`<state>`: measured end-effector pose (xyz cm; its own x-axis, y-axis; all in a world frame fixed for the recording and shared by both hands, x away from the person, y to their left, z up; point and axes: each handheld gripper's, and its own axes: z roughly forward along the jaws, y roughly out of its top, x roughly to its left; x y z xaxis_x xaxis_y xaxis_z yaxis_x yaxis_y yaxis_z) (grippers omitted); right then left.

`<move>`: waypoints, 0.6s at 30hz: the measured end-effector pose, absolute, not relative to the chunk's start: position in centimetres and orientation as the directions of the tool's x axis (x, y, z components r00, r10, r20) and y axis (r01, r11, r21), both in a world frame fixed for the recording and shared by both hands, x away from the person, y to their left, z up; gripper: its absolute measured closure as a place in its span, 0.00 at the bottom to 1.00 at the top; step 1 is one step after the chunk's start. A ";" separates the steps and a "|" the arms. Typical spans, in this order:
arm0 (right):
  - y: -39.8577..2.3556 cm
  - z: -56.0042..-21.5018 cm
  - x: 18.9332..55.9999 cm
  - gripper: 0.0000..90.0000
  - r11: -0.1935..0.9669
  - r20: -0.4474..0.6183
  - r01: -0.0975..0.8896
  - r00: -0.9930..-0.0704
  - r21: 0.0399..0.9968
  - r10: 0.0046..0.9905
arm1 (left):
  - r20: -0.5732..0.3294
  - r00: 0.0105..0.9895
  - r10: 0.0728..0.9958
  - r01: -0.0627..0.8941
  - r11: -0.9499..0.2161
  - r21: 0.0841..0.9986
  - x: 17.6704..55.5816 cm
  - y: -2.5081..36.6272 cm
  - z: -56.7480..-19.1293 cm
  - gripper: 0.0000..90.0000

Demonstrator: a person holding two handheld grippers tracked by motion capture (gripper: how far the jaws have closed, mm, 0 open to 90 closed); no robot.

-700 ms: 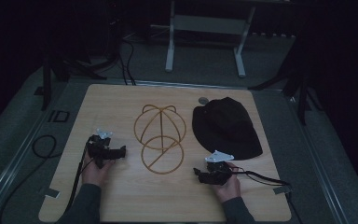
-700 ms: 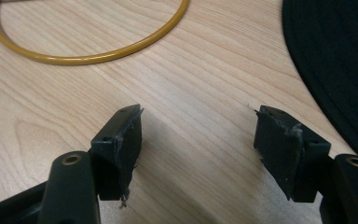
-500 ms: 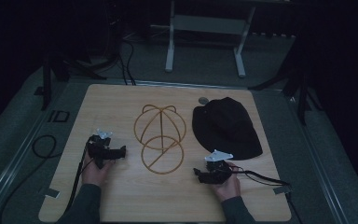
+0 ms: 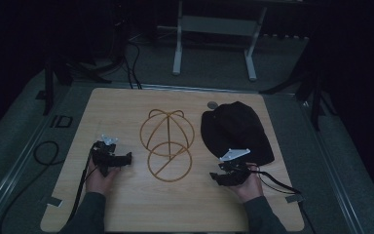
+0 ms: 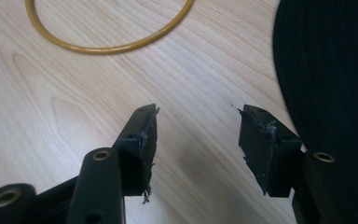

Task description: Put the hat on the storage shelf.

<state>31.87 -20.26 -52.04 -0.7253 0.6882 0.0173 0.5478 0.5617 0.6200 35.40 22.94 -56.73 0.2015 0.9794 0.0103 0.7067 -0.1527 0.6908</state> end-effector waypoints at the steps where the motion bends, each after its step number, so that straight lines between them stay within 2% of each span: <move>1: -20.3 -52.0 31.9 0.52 0.562 0.017 0.548 -0.725 0.620 0.688 | 0.010 0.201 0.979 0.707 -0.153 0.691 35.4 22.9 -56.7 0.02; 6: -22.0 -49.5 32.4 0.51 0.618 -0.077 0.525 -0.723 0.585 0.686 | 0.010 0.202 0.979 0.708 -0.153 0.690 35.4 22.9 -56.7 0.02; 18: -25.4 -45.9 34.6 0.56 0.632 -0.075 0.584 -0.701 0.509 0.709 | 0.010 0.202 0.979 0.708 -0.153 0.690 35.4 22.9 -56.7 0.02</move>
<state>34.56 -25.38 -45.90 -0.7011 0.7091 -0.0754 0.5845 0.6320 0.5089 35.39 22.93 -56.72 0.2016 0.9794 0.0103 0.7077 -0.1529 0.6898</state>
